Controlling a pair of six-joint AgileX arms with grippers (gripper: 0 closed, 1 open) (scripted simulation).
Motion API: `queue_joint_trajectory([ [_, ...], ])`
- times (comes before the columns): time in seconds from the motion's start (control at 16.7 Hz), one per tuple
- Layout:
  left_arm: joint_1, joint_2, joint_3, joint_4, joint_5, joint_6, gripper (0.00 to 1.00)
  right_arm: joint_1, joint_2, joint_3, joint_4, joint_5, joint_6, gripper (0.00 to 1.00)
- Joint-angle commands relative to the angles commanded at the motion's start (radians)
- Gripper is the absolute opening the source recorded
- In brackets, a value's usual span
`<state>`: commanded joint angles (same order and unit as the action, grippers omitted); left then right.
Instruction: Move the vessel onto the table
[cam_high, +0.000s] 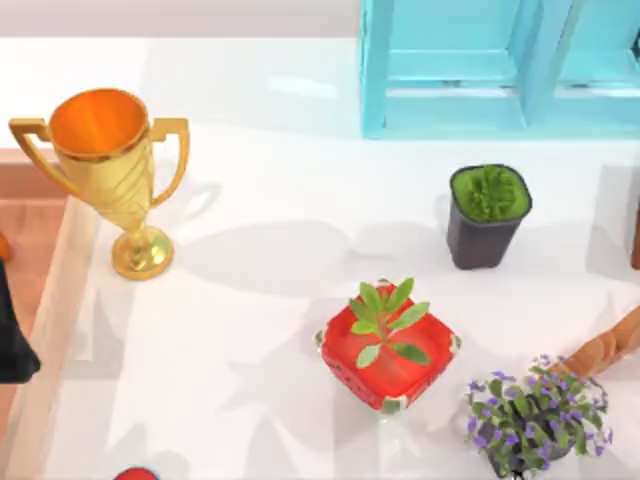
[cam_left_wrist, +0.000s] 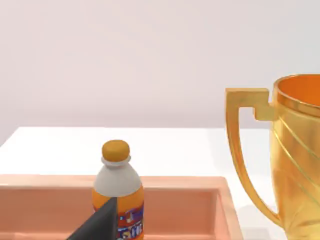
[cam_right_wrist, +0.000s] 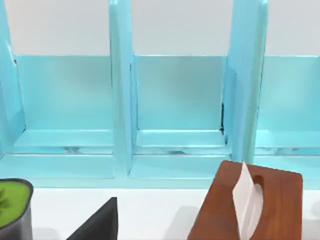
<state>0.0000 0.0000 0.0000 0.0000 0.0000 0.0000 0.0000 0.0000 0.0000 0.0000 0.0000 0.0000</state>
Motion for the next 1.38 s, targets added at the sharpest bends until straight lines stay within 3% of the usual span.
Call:
queue_joint_trajectory([
  [0.24, 0.006, 0.033, 0.032, -0.032, 0.000, 0.007, 1.00, 0.000, 0.000, 0.000, 0.000, 0.000, 0.000, 1.00],
  [0.48, 0.039, 0.224, 0.209, -0.205, 0.000, 0.043, 1.00, 0.000, 0.000, 0.000, 0.000, 0.000, 0.000, 1.00],
  [1.38, 0.224, 1.474, 1.233, -1.196, -0.003, 0.244, 1.00, 0.000, 0.000, 0.000, 0.000, 0.000, 0.000, 1.00],
])
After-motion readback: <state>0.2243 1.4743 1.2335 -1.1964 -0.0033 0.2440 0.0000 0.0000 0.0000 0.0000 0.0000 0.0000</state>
